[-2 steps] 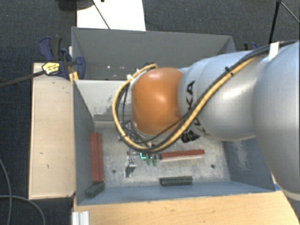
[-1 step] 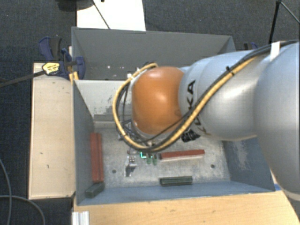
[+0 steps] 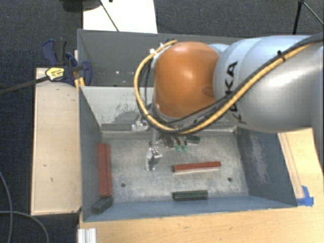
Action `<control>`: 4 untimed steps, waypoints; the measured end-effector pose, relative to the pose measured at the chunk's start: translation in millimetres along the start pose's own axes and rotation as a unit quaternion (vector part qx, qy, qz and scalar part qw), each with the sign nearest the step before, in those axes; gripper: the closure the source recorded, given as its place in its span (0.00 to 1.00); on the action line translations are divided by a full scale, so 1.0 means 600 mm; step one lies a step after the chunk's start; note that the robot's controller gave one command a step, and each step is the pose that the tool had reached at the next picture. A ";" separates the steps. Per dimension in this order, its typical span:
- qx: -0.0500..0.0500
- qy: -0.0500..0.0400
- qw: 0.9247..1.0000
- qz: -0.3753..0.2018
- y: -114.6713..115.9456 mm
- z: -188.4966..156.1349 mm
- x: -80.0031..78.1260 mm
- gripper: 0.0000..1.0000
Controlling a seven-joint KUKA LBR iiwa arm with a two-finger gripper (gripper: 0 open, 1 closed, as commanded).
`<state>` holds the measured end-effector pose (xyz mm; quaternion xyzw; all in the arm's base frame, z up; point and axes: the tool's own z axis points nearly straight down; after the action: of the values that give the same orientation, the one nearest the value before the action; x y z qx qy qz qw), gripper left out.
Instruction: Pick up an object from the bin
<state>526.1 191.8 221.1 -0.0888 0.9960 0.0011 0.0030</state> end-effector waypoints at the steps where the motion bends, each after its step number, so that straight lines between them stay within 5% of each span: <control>1: 0.000 -0.002 1.000 -0.026 -0.084 0.080 0.013 0.00; 2: 0.001 0.011 1.000 0.013 -0.098 0.099 0.052 0.00; 3: 0.000 -0.005 1.000 -0.019 -0.124 0.115 0.038 0.00; 4: 0.000 0.007 0.999 -0.041 -0.161 0.144 0.045 0.00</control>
Offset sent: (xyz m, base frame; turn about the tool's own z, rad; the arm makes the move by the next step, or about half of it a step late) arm -0.0407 -0.0627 0.0183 0.1220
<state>517.3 92.2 134.6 -0.1297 0.9915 0.0001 -0.0044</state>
